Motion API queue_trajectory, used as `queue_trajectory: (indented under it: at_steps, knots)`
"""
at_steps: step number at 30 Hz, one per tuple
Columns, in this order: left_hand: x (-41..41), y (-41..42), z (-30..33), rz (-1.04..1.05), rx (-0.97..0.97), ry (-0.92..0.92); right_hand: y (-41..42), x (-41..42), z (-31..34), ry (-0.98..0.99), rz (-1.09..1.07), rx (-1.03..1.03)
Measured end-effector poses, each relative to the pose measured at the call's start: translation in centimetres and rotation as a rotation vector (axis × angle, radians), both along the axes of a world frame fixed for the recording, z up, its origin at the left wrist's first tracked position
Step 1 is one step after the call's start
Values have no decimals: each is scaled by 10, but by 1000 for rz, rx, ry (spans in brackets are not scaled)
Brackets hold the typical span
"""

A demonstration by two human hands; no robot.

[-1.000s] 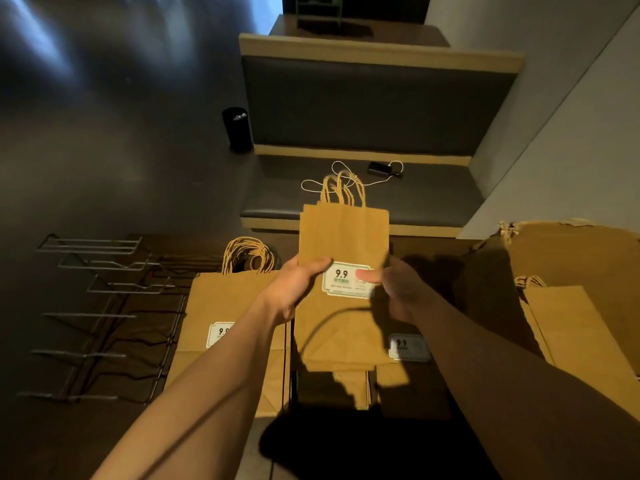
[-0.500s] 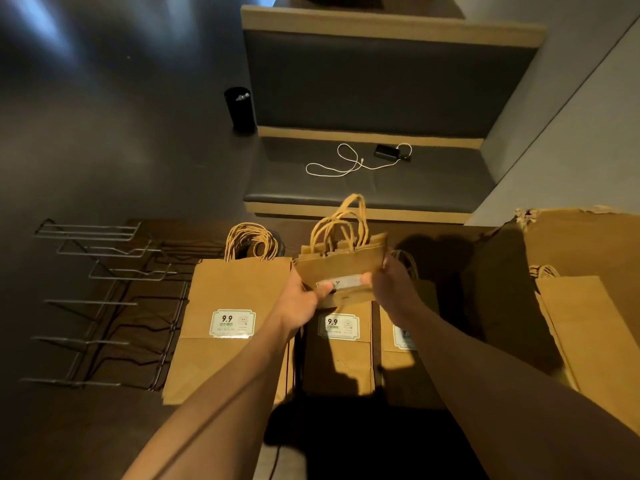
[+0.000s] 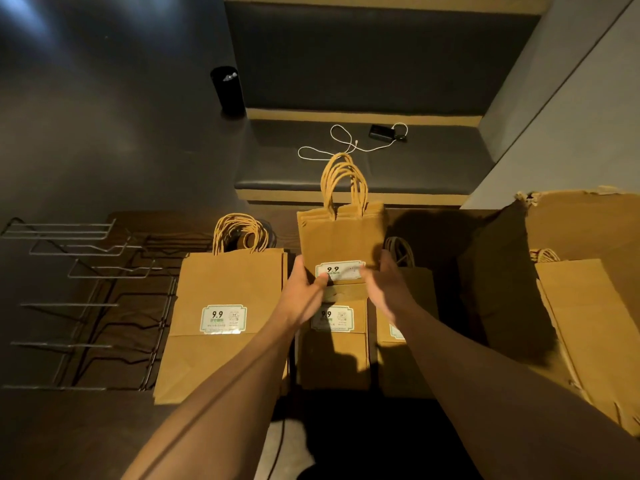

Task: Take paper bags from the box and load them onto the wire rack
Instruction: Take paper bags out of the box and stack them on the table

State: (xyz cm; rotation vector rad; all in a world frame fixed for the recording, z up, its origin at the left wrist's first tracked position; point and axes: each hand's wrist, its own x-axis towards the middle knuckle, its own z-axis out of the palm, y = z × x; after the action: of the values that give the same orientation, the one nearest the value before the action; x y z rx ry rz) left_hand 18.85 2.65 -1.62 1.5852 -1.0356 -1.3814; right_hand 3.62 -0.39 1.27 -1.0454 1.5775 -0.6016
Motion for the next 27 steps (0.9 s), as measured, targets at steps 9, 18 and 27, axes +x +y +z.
queue_trajectory:
  at_steps: [9,18,27]
  knots:
    - [3,-10,-4,-1,49,-97,4,-11,6,50,124,-32]
    - [2,12,-17,1,241,-68,24,-15,-6,160,126,132]
    - [-5,41,-40,-157,459,-405,48,1,-39,509,217,223]
